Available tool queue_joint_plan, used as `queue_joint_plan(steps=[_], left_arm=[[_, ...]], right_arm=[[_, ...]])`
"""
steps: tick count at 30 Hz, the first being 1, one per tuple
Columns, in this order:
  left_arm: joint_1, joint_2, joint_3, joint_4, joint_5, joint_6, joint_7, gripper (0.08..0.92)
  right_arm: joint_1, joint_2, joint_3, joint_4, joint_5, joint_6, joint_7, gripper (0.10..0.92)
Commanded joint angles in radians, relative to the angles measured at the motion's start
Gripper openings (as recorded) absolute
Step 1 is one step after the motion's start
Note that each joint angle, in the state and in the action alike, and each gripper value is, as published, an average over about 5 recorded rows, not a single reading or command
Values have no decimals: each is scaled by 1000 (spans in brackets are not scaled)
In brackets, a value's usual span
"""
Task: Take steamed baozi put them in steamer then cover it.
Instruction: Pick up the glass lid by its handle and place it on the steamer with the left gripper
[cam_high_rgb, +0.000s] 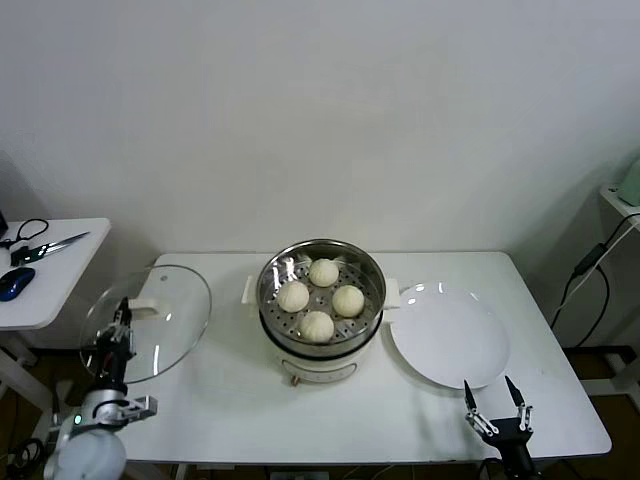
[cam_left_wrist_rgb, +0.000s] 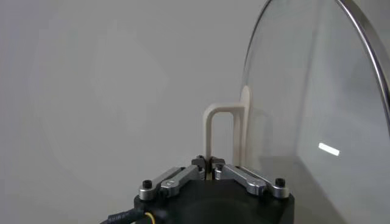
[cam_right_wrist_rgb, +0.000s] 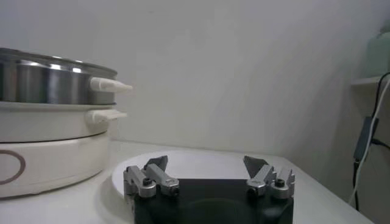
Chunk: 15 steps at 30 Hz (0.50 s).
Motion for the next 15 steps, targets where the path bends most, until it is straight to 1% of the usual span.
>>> queue_joint_plan(steps=[1, 5, 9, 12, 15], left_arm=[[35, 72, -6, -167, -129, 76, 87, 133], [23, 146, -4, -233, -159, 143, 152, 133], [-3, 194, 40, -293, -157, 198, 202, 133], [-41, 210, 129, -348, -137, 249, 239, 133], [-91, 207, 244, -401, -93, 318, 285, 133]], right_arm=[[1, -7, -3, -3, 10, -1, 4, 823], [13, -9, -6, -7, 9, -3, 6, 823], [27, -8, -11, -8, 7, -9, 7, 823], [39, -9, -17, -14, 6, -11, 7, 823], [52, -10, -25, -25, 3, -11, 9, 823]])
